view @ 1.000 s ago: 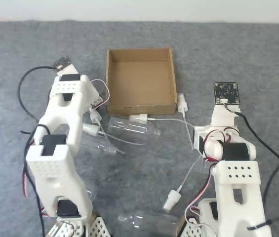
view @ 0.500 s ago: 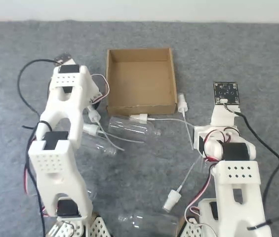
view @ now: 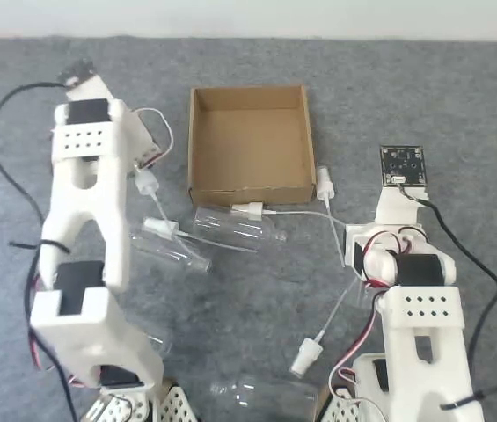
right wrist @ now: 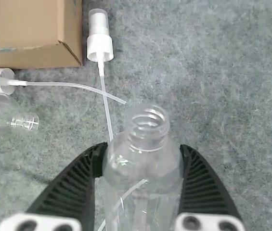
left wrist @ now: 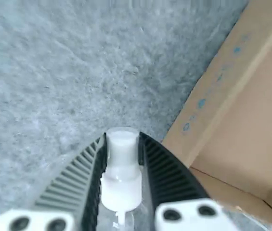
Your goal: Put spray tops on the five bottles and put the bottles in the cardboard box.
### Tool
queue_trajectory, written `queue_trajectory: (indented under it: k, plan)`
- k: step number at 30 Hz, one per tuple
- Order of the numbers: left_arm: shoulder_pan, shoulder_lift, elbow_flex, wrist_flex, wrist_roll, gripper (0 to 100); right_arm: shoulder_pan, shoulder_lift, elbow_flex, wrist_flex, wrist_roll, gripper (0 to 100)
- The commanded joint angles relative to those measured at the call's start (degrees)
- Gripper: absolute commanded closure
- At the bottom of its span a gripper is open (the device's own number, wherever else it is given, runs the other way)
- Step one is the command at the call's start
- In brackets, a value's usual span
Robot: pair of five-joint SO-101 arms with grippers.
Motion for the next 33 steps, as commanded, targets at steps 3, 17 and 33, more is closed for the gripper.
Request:
queue_trajectory:
  k: [3, 17, 33]
  plan:
    - [-0.09, -11.52, -3.03, 2.81, -3.16, 99, -0.22, -2.15, -0.88, -1.01, -0.44, 90.2]
    - [4.57, -36.48, 7.25, -3.52, -3.34, 99, -0.22, -2.24, -1.05, -1.10, -0.53, 90.2]
    - [11.52, -64.53, 33.98, -26.64, -3.69, 99, -1.01, -14.55, 2.37, -0.57, -0.44, 90.2]
